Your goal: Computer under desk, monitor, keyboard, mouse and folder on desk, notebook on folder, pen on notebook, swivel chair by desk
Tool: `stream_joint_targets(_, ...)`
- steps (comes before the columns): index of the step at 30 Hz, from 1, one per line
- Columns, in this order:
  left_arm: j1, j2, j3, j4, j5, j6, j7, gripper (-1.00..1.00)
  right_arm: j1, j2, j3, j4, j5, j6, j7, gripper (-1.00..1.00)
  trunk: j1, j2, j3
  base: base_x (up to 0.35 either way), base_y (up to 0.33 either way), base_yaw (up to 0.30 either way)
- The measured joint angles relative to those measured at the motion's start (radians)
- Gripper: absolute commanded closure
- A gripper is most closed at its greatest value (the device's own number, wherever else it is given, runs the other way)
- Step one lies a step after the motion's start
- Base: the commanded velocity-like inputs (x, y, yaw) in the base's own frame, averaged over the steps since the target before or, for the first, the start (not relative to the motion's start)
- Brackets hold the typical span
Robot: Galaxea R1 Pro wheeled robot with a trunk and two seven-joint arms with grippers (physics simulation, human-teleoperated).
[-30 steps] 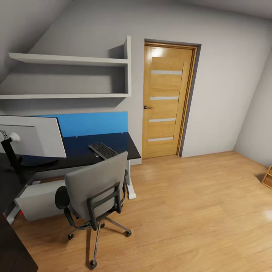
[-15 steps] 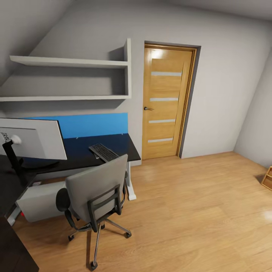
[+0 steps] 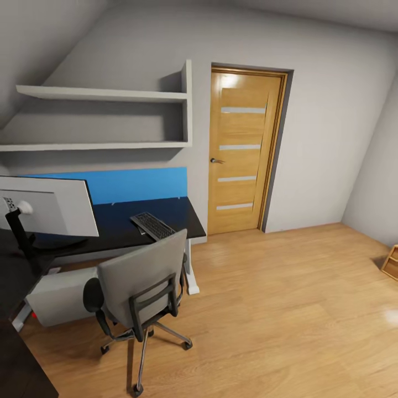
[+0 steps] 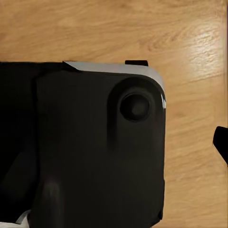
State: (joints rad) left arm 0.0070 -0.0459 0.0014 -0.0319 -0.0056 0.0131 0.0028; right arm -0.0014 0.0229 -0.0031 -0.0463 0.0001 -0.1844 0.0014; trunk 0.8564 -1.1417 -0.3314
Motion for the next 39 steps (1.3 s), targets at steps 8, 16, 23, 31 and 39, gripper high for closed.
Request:
stream_joint_targets(8, 0.000, 0.001, 0.000, -0.069, 0.000, -0.001, 0.000, -1.00, 0.000, -0.001, -0.001, -0.091, 0.000, 0.000, 0.000, -1.00, -0.031, 0.056, 0.025, 0.000, 0.000, 0.000)
stream_joint_targets(16, 0.000, 0.009, 0.000, -0.205, 0.000, -0.001, 0.000, -1.00, 0.000, -0.053, -0.003, -0.308, -0.002, -0.009, 0.001, -1.00, -0.061, 0.112, 0.050, 0.000, 0.000, 0.000)
stream_joint_targets(23, 0.000, 0.008, 0.000, -0.263, 0.002, -0.004, -0.002, -1.00, -0.001, -0.098, -0.020, -0.382, -0.026, -0.047, 0.000, -1.00, -0.088, 0.161, 0.072, 0.000, 0.000, 0.000)
stream_joint_targets(31, 0.000, 0.004, 0.001, -0.423, 0.004, -0.003, 0.001, -1.00, -0.001, -0.099, -0.040, -0.382, -0.046, -0.121, 0.001, -1.00, -0.119, 0.217, 0.097, 0.000, 0.000, 0.000)
stream_joint_targets(39, 0.000, 0.005, 0.002, -0.652, 0.055, 0.000, 0.005, -1.00, -0.001, -0.102, -0.041, -0.365, -0.044, -0.154, 0.003, -1.00, -0.142, 0.260, 0.116, 0.000, 0.000, 0.000)
